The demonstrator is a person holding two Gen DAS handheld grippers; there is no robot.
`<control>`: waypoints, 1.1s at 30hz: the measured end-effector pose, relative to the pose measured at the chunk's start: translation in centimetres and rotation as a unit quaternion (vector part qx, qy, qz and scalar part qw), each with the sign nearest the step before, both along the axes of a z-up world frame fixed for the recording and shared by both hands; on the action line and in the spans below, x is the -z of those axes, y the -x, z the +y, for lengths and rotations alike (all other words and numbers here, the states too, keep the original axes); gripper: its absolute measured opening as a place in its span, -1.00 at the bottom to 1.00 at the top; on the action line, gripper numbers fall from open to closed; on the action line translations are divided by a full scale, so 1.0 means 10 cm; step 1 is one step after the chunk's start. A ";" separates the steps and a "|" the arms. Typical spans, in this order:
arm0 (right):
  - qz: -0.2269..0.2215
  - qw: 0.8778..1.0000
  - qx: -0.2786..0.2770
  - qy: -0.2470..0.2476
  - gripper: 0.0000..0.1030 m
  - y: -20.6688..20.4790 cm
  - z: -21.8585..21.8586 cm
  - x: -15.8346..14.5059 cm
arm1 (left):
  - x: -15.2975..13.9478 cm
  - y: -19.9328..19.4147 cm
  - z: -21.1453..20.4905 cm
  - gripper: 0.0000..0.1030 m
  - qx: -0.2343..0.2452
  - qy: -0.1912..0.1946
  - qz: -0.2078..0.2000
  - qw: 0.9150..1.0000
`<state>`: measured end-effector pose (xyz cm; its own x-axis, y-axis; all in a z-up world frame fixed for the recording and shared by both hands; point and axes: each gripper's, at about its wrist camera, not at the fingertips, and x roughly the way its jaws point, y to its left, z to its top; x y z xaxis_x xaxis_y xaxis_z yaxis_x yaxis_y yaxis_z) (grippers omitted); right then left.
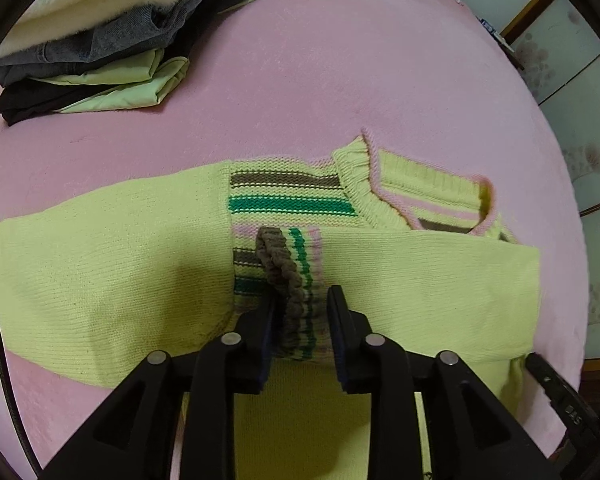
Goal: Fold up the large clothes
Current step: 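Fold the held sleeve across the cardigan body with the right gripper, release, then grasp the striped cuff of the other sleeve with the left gripper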
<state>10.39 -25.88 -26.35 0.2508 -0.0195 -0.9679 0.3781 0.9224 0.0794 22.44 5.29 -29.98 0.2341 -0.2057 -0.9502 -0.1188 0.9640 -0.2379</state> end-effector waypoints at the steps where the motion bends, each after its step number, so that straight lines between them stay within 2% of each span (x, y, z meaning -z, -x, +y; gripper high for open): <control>1: -0.016 1.000 -0.012 0.011 -0.63 0.01 0.04 -0.12 | -0.03 0.01 -0.05 -0.44 0.000 0.000 0.000 1.000; 3: -0.037 0.999 -0.030 0.025 -0.59 -0.02 0.10 -0.28 | -0.08 0.03 -0.04 -0.28 -0.001 -0.003 -0.003 1.000; 5: -0.046 0.998 -0.044 0.017 -0.59 -0.09 0.15 -0.31 | -0.16 0.07 0.00 -0.28 -0.009 -0.009 -0.016 1.000; 8: -0.037 0.997 -0.069 0.012 -0.59 -0.28 0.25 -0.18 | -0.26 0.10 0.03 -0.28 -0.028 -0.010 -0.032 0.999; 11: -0.018 0.996 -0.078 0.028 -0.59 -0.45 0.30 0.06 | -0.16 0.10 0.02 -0.28 -0.025 -0.013 -0.022 0.999; 13: 0.013 0.996 -0.065 0.058 -0.65 -0.52 0.24 0.28 | -0.04 0.07 -0.02 -0.28 -0.013 -0.029 -0.012 0.999; 16: 0.005 0.998 -0.056 0.032 -0.65 -0.49 0.10 0.31 | 0.09 0.05 -0.14 -0.28 0.006 -0.058 -0.013 0.998; 20: 0.009 0.997 -0.072 0.031 -0.64 -0.43 0.14 0.13 | -0.14 0.09 -0.18 -0.27 0.023 -0.059 -0.035 0.997; 22: 0.002 0.997 -0.076 0.011 -0.61 -0.38 0.19 -0.03 | -0.30 0.15 -0.15 0.01 0.026 -0.052 -0.041 0.997; 23: -0.002 0.997 -0.077 0.008 -0.59 -0.36 0.22 -0.10 | -0.42 0.18 -0.12 0.36 0.024 -0.053 -0.044 0.997; 24: -0.008 0.997 -0.079 0.007 -0.59 -0.34 0.29 -0.21 | -0.50 0.20 -0.11 0.58 0.023 -0.054 -0.049 0.997; 27: -0.024 0.996 -0.086 0.001 -0.59 -0.29 0.46 -0.47 | -0.78 0.30 -0.03 0.63 0.014 -0.051 -0.069 0.996; 33: -0.038 0.994 -0.100 -0.007 -0.58 -0.18 0.84 -0.87 | -1.13 0.47 0.16 0.63 0.010 -0.049 -0.062 0.997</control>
<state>12.17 -17.53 -17.68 0.3198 0.0516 -0.9461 0.1804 0.9769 0.1143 17.79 6.91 -18.72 0.3480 -0.1188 -0.9299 -0.0757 0.9851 -0.1542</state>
